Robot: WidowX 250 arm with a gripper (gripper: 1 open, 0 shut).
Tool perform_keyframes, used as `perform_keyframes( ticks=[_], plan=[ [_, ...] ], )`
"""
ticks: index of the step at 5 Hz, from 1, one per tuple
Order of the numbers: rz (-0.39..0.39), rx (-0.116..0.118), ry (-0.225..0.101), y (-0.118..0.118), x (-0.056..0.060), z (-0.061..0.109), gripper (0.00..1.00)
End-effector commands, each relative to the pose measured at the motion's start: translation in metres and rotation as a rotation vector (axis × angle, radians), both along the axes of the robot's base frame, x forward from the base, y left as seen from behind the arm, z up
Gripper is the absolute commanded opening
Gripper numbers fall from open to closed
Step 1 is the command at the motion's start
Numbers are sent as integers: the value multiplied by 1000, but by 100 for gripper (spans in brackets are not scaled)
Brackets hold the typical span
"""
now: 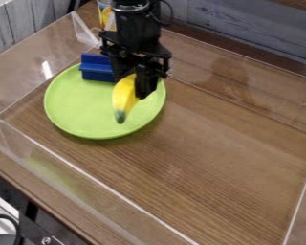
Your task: Put the banana in the green plate
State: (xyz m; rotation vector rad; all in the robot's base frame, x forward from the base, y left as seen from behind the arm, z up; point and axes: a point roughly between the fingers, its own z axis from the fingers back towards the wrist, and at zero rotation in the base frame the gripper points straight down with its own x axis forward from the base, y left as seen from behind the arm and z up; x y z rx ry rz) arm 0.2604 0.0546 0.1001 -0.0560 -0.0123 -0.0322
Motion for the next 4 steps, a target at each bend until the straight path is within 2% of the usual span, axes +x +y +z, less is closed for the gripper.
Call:
perform_keyframes(
  ticks=[1,3,4],
  plan=[
    [7,11,-61,6,-5,10,0],
    [-123,14,-73,-5,-24,5,0],
    [-88,15,-79,-12,-21,5,0]
  ],
)
